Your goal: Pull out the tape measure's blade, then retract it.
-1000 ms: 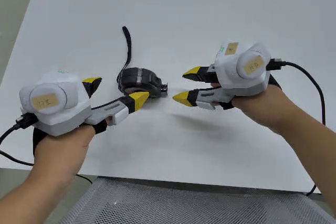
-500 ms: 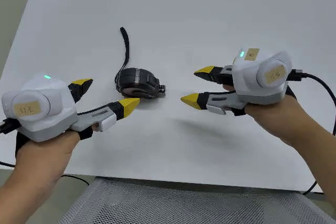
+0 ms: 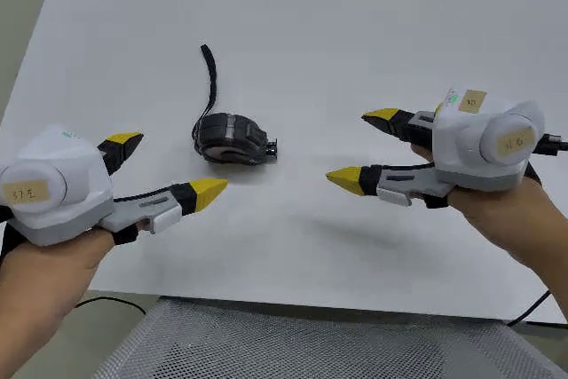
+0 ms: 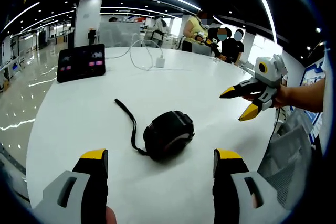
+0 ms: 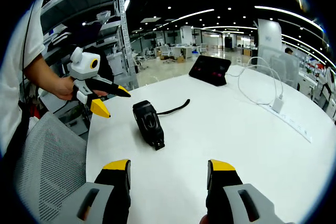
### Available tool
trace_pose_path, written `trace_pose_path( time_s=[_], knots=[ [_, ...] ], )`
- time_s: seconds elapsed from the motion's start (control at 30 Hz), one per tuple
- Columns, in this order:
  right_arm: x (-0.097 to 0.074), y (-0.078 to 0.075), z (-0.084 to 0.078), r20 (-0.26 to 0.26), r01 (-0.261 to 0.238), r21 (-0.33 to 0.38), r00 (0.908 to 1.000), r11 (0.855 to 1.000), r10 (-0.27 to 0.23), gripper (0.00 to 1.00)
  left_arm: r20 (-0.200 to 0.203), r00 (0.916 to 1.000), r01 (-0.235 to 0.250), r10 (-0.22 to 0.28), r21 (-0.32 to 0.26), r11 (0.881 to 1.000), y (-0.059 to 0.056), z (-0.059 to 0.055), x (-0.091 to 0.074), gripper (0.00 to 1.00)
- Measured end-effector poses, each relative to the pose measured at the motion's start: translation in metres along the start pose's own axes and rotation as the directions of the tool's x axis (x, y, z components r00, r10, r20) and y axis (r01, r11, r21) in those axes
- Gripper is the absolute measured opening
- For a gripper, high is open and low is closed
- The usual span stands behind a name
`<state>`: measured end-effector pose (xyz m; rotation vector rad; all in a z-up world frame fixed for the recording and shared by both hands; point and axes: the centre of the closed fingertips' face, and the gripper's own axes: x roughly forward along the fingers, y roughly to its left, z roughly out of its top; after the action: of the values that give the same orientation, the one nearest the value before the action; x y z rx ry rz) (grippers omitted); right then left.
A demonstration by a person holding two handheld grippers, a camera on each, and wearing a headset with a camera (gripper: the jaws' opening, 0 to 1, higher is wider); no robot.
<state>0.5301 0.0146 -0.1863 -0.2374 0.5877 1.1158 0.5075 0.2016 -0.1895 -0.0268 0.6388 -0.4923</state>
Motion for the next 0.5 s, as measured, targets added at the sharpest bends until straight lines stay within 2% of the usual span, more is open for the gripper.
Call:
trace_pose_path(
  time_s=[0.5],
  knots=[
    [-0.025,0.001,-0.010,-0.005,0.022,0.006,0.9998,1.000,-0.021,0.71,-0.014,0.9989,0.046,-0.046,0.053,0.998,-0.002,-0.002,-0.012,0.92]
  ],
)
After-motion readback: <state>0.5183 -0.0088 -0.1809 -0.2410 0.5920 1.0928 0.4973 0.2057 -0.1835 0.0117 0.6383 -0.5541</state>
